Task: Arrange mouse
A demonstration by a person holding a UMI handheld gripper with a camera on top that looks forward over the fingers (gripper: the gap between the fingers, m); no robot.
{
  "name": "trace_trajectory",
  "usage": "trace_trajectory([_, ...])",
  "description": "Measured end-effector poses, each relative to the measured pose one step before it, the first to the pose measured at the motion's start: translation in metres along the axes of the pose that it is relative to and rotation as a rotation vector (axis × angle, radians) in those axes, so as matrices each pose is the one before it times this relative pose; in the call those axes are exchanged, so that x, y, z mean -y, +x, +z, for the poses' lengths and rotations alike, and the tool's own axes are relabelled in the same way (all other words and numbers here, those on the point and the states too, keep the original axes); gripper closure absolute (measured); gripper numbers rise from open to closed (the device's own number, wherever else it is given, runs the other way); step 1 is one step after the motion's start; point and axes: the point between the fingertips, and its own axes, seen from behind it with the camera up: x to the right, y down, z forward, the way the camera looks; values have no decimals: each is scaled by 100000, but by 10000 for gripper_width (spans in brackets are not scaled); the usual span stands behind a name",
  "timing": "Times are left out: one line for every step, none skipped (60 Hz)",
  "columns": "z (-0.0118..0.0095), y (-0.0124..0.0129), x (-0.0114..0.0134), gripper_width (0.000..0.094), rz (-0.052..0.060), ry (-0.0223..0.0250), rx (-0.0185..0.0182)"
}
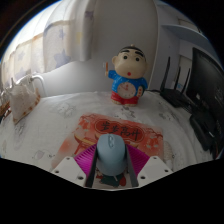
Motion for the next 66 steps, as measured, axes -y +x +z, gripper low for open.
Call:
trace_trajectory([-70,150,143,393,661,570,184])
trace_trajectory([-103,111,-14,340,362,-121,155])
trace_trajectory([-152,104,-116,266,265,-667,88])
trace_trajectory([-231,74,-115,174,162,-933,62])
trace_trajectory([-324,61,-40,84,219,-816,71])
trace_trajectory([-415,71,115,79,352,-457,9])
trace_trajectory([-540,24,211,96,371,3,177])
trace_trajectory([-685,2,189,99,563,74,-283])
trace_trajectory([-773,-63,271,93,413,41,2])
trace_trajectory([-1018,-112,134,84,391,-206,202])
trace_trajectory([-960,-238,265,87,262,-93,274])
trace_trajectory([-1119,-351,115,88,128,-199,639])
trace_trajectory([-1210,-428,89,88,-20,-440,904])
trace_trajectory([-1293,-507,-13,89,-96,-799,927])
trace_trajectory([-1348,-554,-72,87,-75,-985,896])
trace_trajectory([-1395,-649,-84,88,-69,-830,869])
trace_trajectory([-1433,-721,-69,90,-232,-564,1020])
trace_trajectory([-1417,-761,-127,89,-642,-453,1177])
trace_trajectory([-1373,-780,-193,90,-939,-547,1067])
trace_trajectory([-1234,-800,-279,92,-1041,-284,844])
trace_trajectory([-1300,-774,-252,91,-1260,-475,841])
trace_trajectory([-1149,-724,-234,92,-1081,-266,582])
trace_trajectory([-1100,-663,-264,96,-1020,-298,471])
trace_trajectory([-1019,-632,-254,94,-588,-282,381])
trace_trajectory([-947,-689,-232,91,-153,-118,578])
trace_trajectory([-879,-726,-192,93,133,-26,795])
trace_trajectory([-813,-753,-191,93,281,-13,1052])
trace_trajectory([-741,-776,-161,92,389,97,1105])
trace_trajectory([-713,-688,-153,90,262,104,1120])
trace_trajectory([-538,-589,-88,88,444,236,602])
trace_trajectory([-563,-438,-112,84,-56,338,647])
trace_trajectory([-411,-438,-42,82,-134,486,434])
trace_trajectory([-390,-358,-22,83,-362,516,290])
trace_trajectory([-283,-285,-18,85,-417,518,142])
trace_trajectory([-211,-236,-64,84,-421,372,67])
trace_trajectory([-186,-224,-58,83,-513,310,36])
trace_trajectory([-132,-208,4,82,-460,429,80])
trace_trajectory([-77,-189,-11,82,-465,348,116])
trace_trajectory([-25,-143,-64,81,-453,133,122])
trace_trajectory([-1,-127,-120,82,-410,-138,97])
trace_trajectory([20,-122,-139,82,-326,-361,101])
trace_trajectory([47,-108,-132,82,-153,-363,251])
trace_trajectory([74,-97,-102,83,106,-433,513])
trace_trajectory([22,-124,-142,83,117,-213,232])
trace_trajectory([24,-54,-141,81,-43,-17,-140])
trace_trajectory([37,28,-27,81,-263,105,-306])
trace_trajectory([46,14,-35,79,-291,196,-331])
trace_trajectory([57,-9,-18,81,-208,145,-237])
trace_trajectory([44,-55,-30,78,-200,-57,-42])
trace_trajectory([34,-122,-63,76,-225,-325,161])
trace_trajectory([23,-173,-97,72,-223,-455,311])
trace_trajectory([31,-138,-112,75,-389,-462,245])
trace_trajectory([45,-150,-77,74,-624,-349,207])
trace_trajectory([68,-139,-29,75,-796,-154,136])
trace_trajectory([9,-96,41,73,-578,66,73])
trace_trajectory([16,-101,108,76,-299,346,95])
trace_trajectory([12,-111,135,77,45,469,30])
trace_trajectory([-15,-89,138,79,69,409,-24])
trace_trajectory([-19,-85,104,80,-8,236,-73])
trace_trajectory([-18,-52,69,80,-124,119,-182])
trace_trajectory([-9,-69,63,80,-194,111,-132])
trace_trajectory([-25,-79,65,79,-139,234,-50])
trace_trajectory([-31,-106,120,78,38,322,49])
trace_trajectory([-52,-122,111,80,187,322,135])
trace_trajectory([-45,-115,87,79,246,274,194])
trace_trajectory([-53,-127,84,79,174,122,237])
